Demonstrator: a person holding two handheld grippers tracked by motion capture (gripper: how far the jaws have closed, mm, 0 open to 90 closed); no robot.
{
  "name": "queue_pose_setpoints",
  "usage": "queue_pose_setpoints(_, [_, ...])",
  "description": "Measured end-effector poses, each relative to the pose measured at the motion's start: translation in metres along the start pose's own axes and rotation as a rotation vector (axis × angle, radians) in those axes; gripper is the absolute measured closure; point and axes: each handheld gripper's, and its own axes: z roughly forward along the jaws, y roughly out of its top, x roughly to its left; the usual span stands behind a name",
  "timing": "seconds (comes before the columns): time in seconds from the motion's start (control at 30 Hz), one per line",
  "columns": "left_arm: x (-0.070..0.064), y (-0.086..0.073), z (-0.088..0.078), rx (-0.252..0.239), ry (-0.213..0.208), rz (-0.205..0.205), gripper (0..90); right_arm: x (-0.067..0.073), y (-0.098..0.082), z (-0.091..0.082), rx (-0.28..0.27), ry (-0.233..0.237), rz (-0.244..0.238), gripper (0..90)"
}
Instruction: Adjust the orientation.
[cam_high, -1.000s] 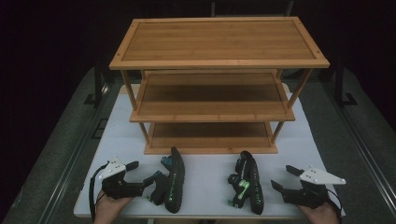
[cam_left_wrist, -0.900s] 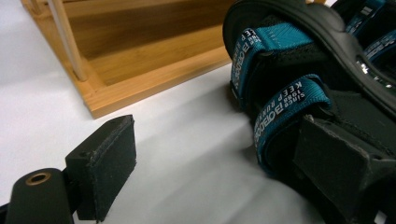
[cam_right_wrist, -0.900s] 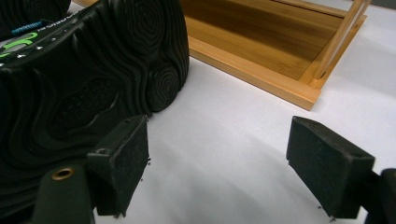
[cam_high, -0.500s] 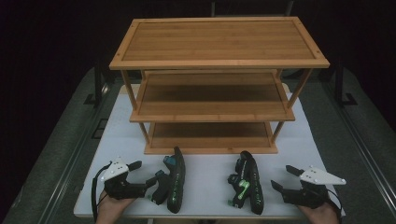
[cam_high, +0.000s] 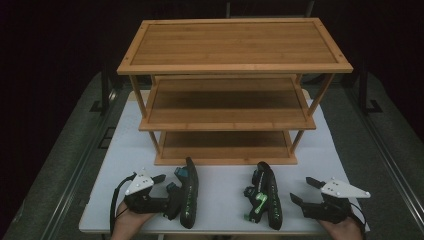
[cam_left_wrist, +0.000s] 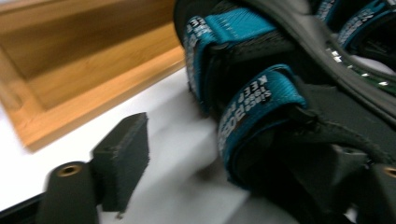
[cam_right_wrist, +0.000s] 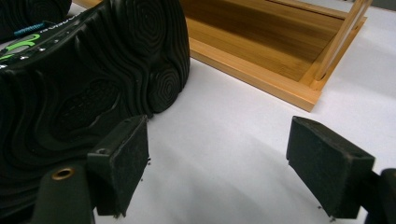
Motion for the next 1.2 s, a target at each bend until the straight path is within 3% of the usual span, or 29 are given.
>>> queue_pose_setpoints(0.13, [-0.004, 0.008, 0.0, -0.008, -0.043, 0.017, 38.2, 0.0, 0.0, 0.001, -0.002, 0.001, -0.001, 20.5])
queue_pose_setpoints(0.23, [-0.004, 0.013, 0.001, -0.006, -0.077, 0.007, 38.1, 0.001, 0.0, 0.001, 0.0, 0.003, -0.004, 20.5])
queue_pose_setpoints(0.37, [-0.004, 0.016, 0.003, 0.004, -0.089, 0.0, 35.6, 0.002, 0.001, 0.0, -0.003, 0.002, -0.006, 20.5])
queue_pose_setpoints(0.4, [-0.002, 0.017, 0.004, 0.012, -0.11, -0.012, 35.5, 0.002, 0.001, 0.0, -0.003, 0.001, -0.006, 20.5])
queue_pose_setpoints(0.7, [0.001, 0.018, 0.004, 0.014, -0.137, -0.064, 32.0, 0.001, 0.001, 0.0, -0.005, 0.0, -0.006, 20.8])
queue_pose_setpoints(1.2, [0.003, 0.017, 0.009, 0.009, -0.181, -0.101, 31.8, 0.002, 0.001, 0.0, -0.005, 0.002, -0.01, 20.9])
